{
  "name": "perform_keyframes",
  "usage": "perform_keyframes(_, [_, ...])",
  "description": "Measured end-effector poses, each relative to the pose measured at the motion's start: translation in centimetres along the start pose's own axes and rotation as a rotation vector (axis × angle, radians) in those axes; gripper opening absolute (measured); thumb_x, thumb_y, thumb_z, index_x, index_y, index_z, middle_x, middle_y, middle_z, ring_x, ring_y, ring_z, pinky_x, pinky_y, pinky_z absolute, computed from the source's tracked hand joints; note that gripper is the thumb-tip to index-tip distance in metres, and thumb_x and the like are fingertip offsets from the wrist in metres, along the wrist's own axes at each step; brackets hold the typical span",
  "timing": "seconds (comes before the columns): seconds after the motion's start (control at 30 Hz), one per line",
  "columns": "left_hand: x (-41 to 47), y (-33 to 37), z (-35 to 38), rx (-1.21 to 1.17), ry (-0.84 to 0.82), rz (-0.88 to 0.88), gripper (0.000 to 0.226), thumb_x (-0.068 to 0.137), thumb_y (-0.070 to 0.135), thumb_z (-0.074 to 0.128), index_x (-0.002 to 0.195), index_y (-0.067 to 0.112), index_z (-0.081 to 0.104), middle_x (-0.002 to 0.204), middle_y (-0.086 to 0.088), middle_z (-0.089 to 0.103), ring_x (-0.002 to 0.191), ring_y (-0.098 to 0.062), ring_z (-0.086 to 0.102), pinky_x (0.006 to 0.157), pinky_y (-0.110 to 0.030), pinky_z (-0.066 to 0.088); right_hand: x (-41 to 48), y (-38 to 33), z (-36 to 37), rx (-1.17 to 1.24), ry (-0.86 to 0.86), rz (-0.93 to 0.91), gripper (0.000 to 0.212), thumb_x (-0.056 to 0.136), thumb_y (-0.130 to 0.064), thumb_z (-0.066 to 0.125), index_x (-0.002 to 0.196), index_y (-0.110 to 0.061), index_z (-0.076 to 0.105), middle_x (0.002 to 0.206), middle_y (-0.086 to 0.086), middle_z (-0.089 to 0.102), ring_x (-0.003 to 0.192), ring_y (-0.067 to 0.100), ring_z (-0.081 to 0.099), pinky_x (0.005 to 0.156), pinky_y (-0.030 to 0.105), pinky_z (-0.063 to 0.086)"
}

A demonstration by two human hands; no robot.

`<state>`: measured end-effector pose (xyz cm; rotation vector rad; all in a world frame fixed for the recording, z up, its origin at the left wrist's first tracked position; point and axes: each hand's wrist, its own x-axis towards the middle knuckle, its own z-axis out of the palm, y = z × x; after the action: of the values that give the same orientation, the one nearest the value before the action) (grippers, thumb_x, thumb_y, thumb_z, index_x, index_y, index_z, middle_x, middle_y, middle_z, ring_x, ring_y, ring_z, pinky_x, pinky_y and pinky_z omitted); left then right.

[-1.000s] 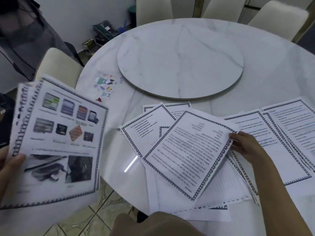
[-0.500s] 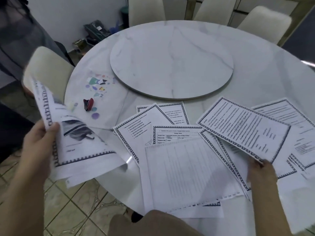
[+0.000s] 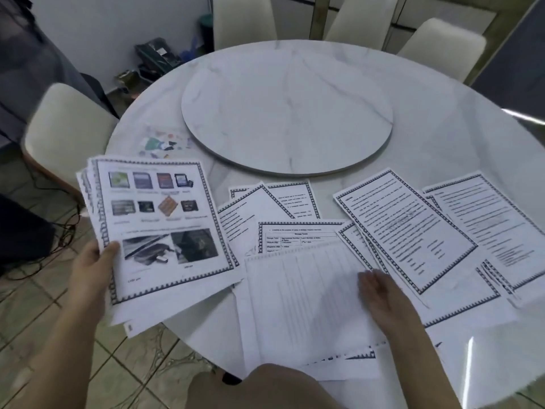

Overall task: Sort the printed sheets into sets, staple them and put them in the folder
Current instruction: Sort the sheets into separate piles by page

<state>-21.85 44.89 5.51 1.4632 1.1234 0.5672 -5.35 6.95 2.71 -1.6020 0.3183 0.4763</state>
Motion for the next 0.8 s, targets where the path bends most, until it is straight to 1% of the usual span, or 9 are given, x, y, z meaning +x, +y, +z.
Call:
perform_keyframes(0.07, [0.5,-2.3,-0.2,0.057,0.007,-0.063,0.032,0.098,0.012,0.041,0.127,-0.001,0.048,0.127,-0.022,0.054,0.094,-0.029,0.054,0.079,-0.036,0.044,1.0,-0.3,2.4,-0.079,-0.049,0.001,0.028,0.087,-0.019,0.059,0.114,-0.013,0.057,0.108,0.003,0.056,0.094,0.014,0.053,0.085,0.028,0.044])
perform_keyframes(0.13, [1.0,-4.1,-0.4,0.093,0.023,-0.147,0.035,0.098,0.012,0.041,0.131,-0.001,0.045,0.131,-0.024,0.051,0.108,-0.037,0.054,0.087,-0.041,0.041,2.3,-0.1,4.6,-0.476,-0.037,-0.215,0.032,0.087,-0.016,0.06,0.119,-0.015,0.057,0.12,0.002,0.052,0.109,0.016,0.047,0.093,0.032,0.038])
perform_keyframes(0.2, [1.5,-5.5,-0.7,0.118,0.038,-0.216,0.037,0.099,0.011,0.04,0.134,0.001,0.042,0.134,-0.023,0.049,0.118,-0.041,0.049,0.094,-0.046,0.039,3.4,-0.1,6.5,-0.935,-0.149,-0.519,0.044,0.085,-0.023,0.063,0.127,-0.017,0.05,0.134,0.004,0.043,0.126,0.021,0.036,0.101,0.034,0.028])
perform_keyframes(0.23, [1.9,-6.1,-1.0,0.132,0.034,-0.24,0.037,0.099,0.01,0.039,0.135,0.003,0.041,0.136,-0.022,0.047,0.12,-0.041,0.047,0.097,-0.048,0.039,4.1,-0.4,7.5,-1.124,-0.241,-0.583,0.051,0.086,-0.027,0.061,0.133,-0.018,0.043,0.14,0.002,0.037,0.131,0.022,0.029,0.104,0.033,0.024])
perform_keyframes(0.33, [2.5,-7.5,-1.8,0.163,0.015,-0.319,0.039,0.099,0.009,0.037,0.138,0.007,0.038,0.139,-0.02,0.046,0.121,-0.041,0.047,0.098,-0.049,0.038,5.8,-0.7,9.8,-1.411,-0.418,-0.586,0.062,0.086,-0.035,0.058,0.139,-0.021,0.03,0.144,0.001,0.03,0.133,0.02,0.025,0.107,0.035,0.018])
perform_keyframes(0.53, [1.8,-8.7,-2.4,0.131,0.01,-0.339,0.041,0.099,0.007,0.036,0.14,0.009,0.034,0.139,-0.019,0.045,0.121,-0.04,0.046,0.092,-0.043,0.039,7.3,-1.3,11.0,-1.631,-0.483,-0.632,0.056,0.08,-0.035,0.062,0.13,-0.021,0.041,0.129,0.002,0.041,0.122,0.021,0.037,0.104,0.037,0.021])
perform_keyframes(0.63, [1.3,-8.8,-2.2,0.12,0.014,-0.324,0.038,0.098,0.004,0.036,0.136,0.004,0.039,0.135,-0.02,0.048,0.119,-0.041,0.049,0.09,-0.041,0.039,7.4,-1.4,11.1,-1.606,-0.516,-0.617,0.047,0.081,-0.034,0.062,0.122,-0.021,0.046,0.124,0.001,0.043,0.12,0.02,0.039,0.102,0.035,0.023])
perform_keyframes(0.7, [1.2,-8.9,-2.2,0.123,0.003,-0.308,0.037,0.097,0.001,0.036,0.134,0.002,0.04,0.133,-0.021,0.05,0.117,-0.041,0.05,0.088,-0.04,0.04,7.5,-1.1,11.0,-1.586,-0.526,-0.618,0.05,0.079,-0.034,0.065,0.122,-0.019,0.045,0.126,0.001,0.04,0.121,0.02,0.037,0.1,0.034,0.025])
perform_keyframes(0.8, [1.4,-9.2,-2.0,0.134,0.007,-0.315,0.038,0.098,0.002,0.036,0.136,0.003,0.038,0.134,-0.022,0.049,0.117,-0.041,0.05,0.094,-0.047,0.041,7.3,-0.8,10.9,-1.574,-0.534,-0.629,0.044,0.077,-0.034,0.066,0.114,-0.018,0.05,0.122,0.001,0.038,0.118,0.019,0.036,0.095,0.031,0.026])
